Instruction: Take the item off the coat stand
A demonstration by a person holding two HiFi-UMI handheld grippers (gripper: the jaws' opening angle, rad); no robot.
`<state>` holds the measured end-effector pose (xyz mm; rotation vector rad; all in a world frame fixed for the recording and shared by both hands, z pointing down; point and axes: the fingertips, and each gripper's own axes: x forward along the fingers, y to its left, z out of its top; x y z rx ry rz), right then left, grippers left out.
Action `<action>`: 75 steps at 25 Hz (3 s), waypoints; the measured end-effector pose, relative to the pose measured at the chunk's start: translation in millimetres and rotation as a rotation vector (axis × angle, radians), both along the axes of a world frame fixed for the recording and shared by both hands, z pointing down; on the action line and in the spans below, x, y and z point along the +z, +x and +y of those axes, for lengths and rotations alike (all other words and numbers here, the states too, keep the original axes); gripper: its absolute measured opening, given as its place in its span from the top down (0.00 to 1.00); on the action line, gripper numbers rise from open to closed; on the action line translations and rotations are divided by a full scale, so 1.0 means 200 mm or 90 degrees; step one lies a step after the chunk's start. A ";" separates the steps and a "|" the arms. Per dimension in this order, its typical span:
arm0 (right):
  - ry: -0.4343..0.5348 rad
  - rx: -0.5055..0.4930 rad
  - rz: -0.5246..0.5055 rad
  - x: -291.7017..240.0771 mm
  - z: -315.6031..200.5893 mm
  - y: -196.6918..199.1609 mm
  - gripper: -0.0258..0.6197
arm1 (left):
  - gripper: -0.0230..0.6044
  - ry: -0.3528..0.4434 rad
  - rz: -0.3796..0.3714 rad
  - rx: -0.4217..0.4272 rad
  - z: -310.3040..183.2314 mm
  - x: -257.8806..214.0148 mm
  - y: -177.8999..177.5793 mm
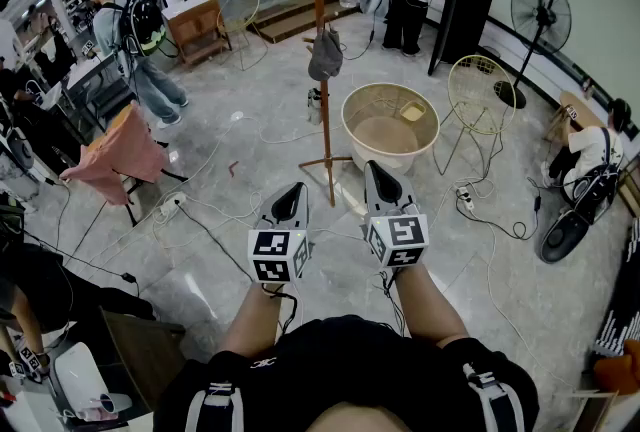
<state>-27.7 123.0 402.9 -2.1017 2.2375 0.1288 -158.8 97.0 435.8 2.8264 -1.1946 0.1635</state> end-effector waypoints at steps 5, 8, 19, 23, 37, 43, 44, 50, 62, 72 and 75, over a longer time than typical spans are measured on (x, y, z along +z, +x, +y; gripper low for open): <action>0.016 0.001 -0.008 -0.03 0.01 -0.02 0.94 | 0.94 -0.005 0.001 0.001 0.00 0.01 -0.01; 0.018 0.004 -0.013 -0.04 -0.02 -0.03 0.94 | 0.94 -0.003 0.002 0.004 -0.03 0.00 -0.03; 0.020 0.041 -0.019 -0.02 -0.10 -0.09 0.94 | 0.94 0.006 0.003 0.032 -0.13 0.01 -0.12; 0.020 0.057 -0.026 0.00 -0.14 -0.07 0.94 | 0.94 -0.002 -0.003 0.043 -0.18 0.06 -0.12; 0.013 0.046 -0.034 0.11 -0.62 0.19 0.94 | 0.94 -0.006 -0.015 0.032 -0.63 0.18 0.13; 0.015 0.028 -0.039 0.07 -1.03 0.43 0.94 | 0.94 -0.004 -0.021 0.007 -1.04 0.13 0.36; 0.011 0.025 -0.040 0.06 -1.10 0.48 0.94 | 0.94 -0.004 -0.022 0.005 -1.11 0.12 0.41; -0.002 -0.006 -0.044 0.03 -1.54 0.78 0.94 | 0.94 -0.010 -0.028 -0.020 -1.52 0.06 0.71; -0.009 -0.054 -0.024 -0.02 -2.28 1.25 0.93 | 0.94 0.002 -0.004 -0.070 -2.22 -0.02 1.17; -0.011 -0.080 -0.038 0.00 -2.68 1.25 0.94 | 0.94 -0.001 -0.012 -0.096 -2.54 0.00 1.14; -0.008 -0.090 -0.023 0.00 -2.78 1.20 0.93 | 0.94 -0.007 -0.003 -0.117 -2.62 0.00 1.07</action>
